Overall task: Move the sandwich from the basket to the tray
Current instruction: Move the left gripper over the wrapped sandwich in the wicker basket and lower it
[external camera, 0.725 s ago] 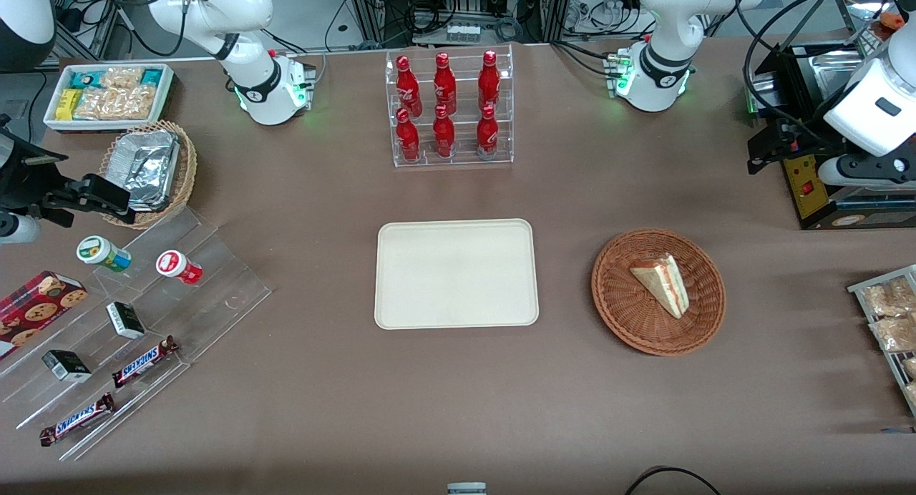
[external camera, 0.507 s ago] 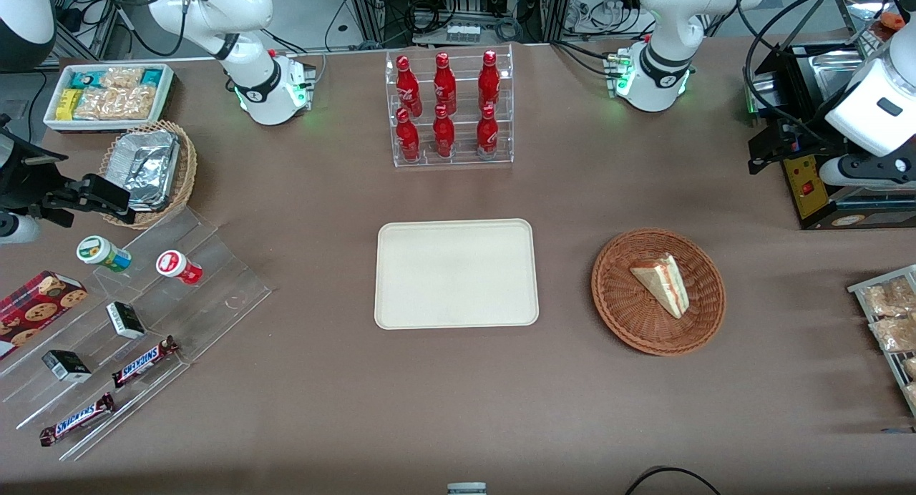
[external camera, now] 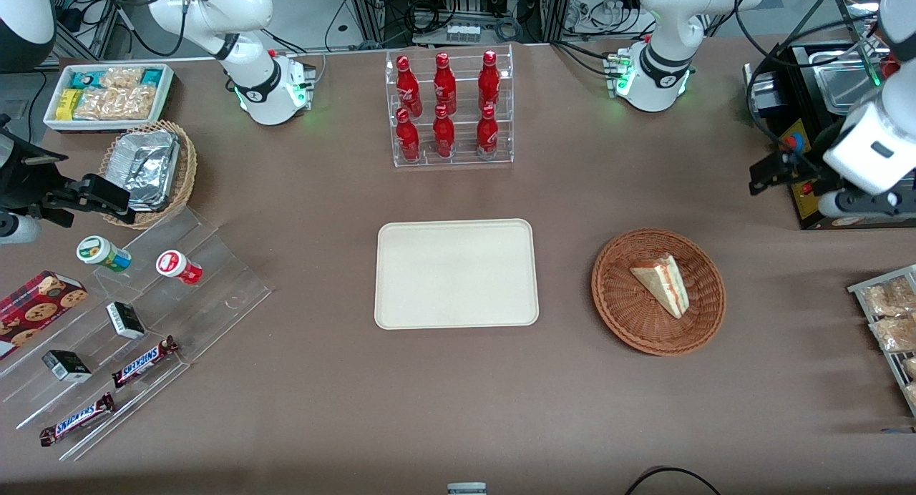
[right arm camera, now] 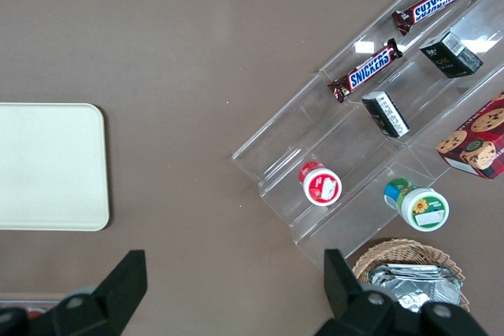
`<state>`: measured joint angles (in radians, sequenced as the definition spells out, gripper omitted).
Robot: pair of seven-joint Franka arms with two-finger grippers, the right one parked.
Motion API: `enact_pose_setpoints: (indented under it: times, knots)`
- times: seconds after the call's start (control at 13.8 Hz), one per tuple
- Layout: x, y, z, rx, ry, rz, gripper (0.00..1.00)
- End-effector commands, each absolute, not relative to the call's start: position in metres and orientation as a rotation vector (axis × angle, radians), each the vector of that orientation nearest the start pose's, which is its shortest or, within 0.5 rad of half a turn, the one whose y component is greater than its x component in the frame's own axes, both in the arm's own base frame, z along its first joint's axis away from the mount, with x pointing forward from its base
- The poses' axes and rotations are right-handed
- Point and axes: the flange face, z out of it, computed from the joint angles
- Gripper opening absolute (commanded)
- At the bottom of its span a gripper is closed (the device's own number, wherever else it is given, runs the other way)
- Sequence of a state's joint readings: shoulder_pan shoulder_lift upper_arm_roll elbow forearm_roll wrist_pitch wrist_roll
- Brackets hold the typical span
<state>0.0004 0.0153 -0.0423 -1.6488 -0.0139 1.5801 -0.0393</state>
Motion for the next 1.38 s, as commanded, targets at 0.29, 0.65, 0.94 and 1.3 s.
enact_pose_setpoints:
  times: [0.29, 0.65, 0.94, 1.3]
  knots:
    - [0.569, -0.026, 0.503, -3.138, -0.266, 0.036, 1.00]
    - [0.590, -0.074, 0.453, -3.097, -0.571, 0.027, 1.00]
    - [0.580, -0.088, 0.405, -3.099, -0.614, -0.026, 1.00]
    - [0.562, -0.086, 0.352, -3.102, -0.655, -0.079, 1.00]
